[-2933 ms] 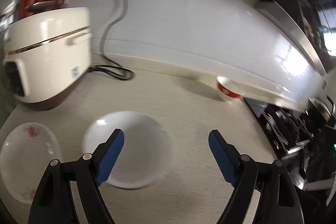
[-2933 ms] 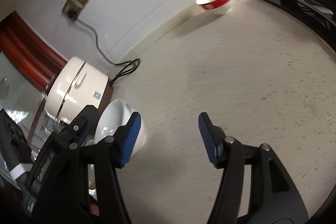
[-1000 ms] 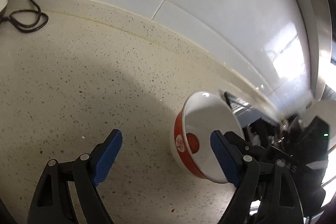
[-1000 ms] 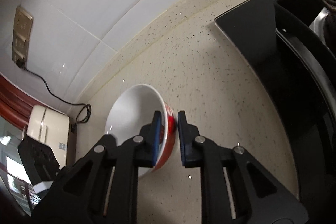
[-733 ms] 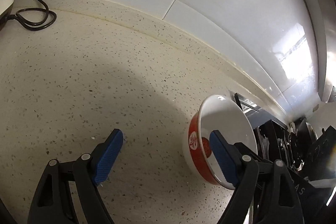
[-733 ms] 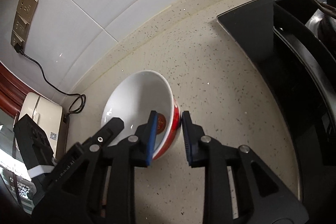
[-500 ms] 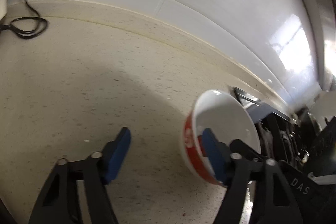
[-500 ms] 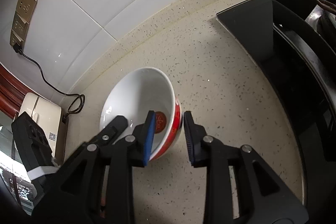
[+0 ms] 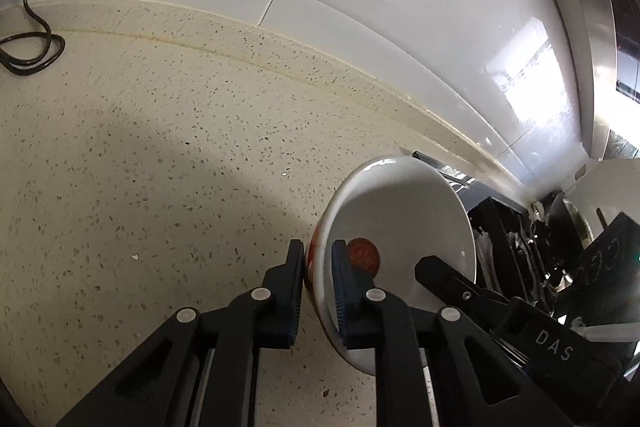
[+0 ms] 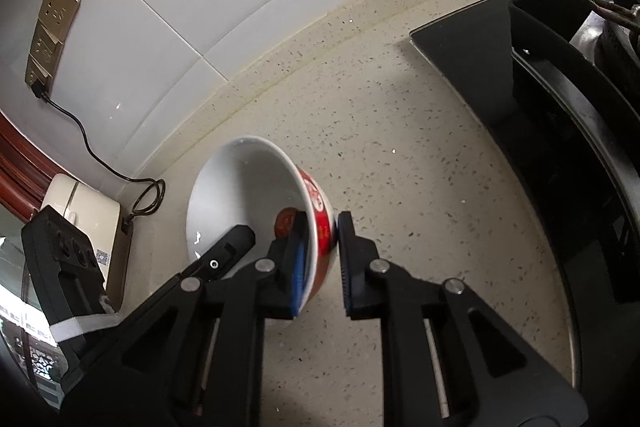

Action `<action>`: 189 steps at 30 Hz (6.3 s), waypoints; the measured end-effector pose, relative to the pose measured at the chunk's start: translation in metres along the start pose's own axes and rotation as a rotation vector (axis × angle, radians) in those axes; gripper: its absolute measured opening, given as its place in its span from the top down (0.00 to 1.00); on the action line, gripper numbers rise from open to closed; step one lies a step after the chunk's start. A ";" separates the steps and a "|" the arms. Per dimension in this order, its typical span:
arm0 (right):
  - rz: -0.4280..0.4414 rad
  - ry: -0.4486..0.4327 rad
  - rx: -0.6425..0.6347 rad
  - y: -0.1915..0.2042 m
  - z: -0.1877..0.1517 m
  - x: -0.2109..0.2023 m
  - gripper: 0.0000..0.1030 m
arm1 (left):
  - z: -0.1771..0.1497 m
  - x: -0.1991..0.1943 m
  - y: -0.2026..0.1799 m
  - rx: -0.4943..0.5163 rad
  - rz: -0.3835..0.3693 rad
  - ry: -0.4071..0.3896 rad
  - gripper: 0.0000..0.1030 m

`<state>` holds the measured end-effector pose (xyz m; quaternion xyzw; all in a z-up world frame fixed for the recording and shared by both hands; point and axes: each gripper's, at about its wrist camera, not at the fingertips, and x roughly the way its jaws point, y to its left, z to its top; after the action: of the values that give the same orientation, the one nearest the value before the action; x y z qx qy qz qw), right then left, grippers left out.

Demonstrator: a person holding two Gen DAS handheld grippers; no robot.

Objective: Organize plates and bowls
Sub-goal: 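Carry the red-banded bowl with both tools to the stacked bowls, then lower the red-banded bowl into the pink-pattern bowl and open both tools, then grip the bowl stack with both tools and lift it off the counter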

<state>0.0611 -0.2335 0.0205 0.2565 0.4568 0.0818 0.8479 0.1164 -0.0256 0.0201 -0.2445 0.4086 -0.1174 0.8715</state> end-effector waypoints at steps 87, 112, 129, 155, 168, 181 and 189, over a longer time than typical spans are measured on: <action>0.173 -0.046 -0.089 0.196 -0.169 -0.081 0.78 | -0.086 -0.260 0.114 -0.089 0.064 -0.236 0.83; 0.164 0.020 -0.075 0.196 -0.173 -0.039 0.78 | -0.077 -0.241 0.137 -0.105 0.133 -0.212 0.83; 0.112 -0.005 -0.121 0.195 -0.176 -0.037 0.76 | -0.077 -0.233 0.130 -0.061 0.172 -0.206 0.81; 0.130 -0.118 -0.065 0.177 -0.171 -0.061 0.34 | -0.078 -0.248 0.127 -0.078 0.096 -0.247 0.34; 0.173 -0.057 -0.010 0.164 -0.178 -0.048 0.25 | -0.069 -0.265 0.160 -0.204 0.055 -0.274 0.18; 0.236 0.062 0.038 0.167 -0.195 -0.014 0.24 | -0.068 -0.231 0.168 -0.230 0.032 -0.182 0.18; 0.243 0.094 0.041 0.169 -0.197 -0.002 0.24 | -0.062 -0.214 0.167 -0.210 0.064 -0.161 0.18</action>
<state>-0.0845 -0.0193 0.0191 0.3231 0.4632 0.1868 0.8039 -0.0678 0.1832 0.0391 -0.3299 0.3550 -0.0260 0.8744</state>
